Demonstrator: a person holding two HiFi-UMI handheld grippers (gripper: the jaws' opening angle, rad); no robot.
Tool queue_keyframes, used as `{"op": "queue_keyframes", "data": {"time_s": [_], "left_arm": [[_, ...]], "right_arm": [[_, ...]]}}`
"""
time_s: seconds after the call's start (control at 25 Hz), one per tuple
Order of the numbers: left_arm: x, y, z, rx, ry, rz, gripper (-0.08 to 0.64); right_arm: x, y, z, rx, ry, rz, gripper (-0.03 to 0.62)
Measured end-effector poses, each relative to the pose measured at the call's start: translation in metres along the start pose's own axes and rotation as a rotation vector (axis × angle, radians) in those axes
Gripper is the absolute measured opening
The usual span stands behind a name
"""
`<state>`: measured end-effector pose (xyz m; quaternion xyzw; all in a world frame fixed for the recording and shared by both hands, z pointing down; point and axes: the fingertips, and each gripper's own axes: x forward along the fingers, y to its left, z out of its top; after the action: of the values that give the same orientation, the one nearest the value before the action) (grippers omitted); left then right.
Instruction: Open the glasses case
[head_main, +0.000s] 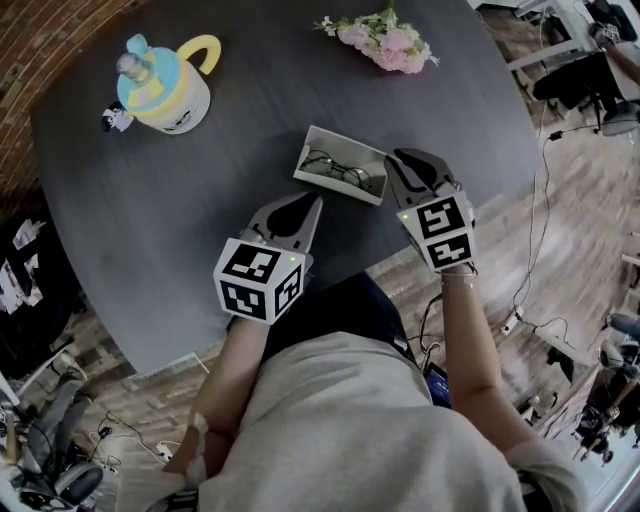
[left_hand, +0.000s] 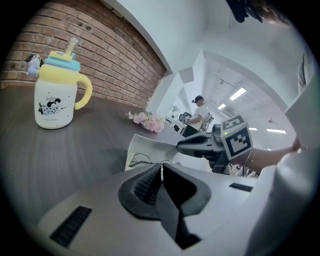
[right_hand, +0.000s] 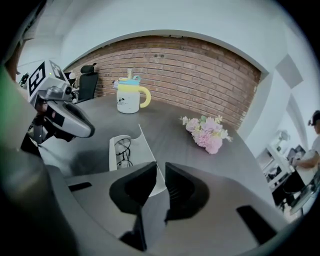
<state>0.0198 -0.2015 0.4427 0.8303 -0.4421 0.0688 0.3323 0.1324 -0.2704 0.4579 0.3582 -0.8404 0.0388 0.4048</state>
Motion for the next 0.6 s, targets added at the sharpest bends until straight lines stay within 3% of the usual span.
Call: {"op": "queue_keyframes", "data": {"time_s": [0.6], "left_arm": [[-0.009, 0.001, -0.003, 0.022, -0.001, 0.008, 0.029]], "right_arm": [[0.028, -0.031, -0.011, 0.177, -0.004, -0.085, 0.071]]}}
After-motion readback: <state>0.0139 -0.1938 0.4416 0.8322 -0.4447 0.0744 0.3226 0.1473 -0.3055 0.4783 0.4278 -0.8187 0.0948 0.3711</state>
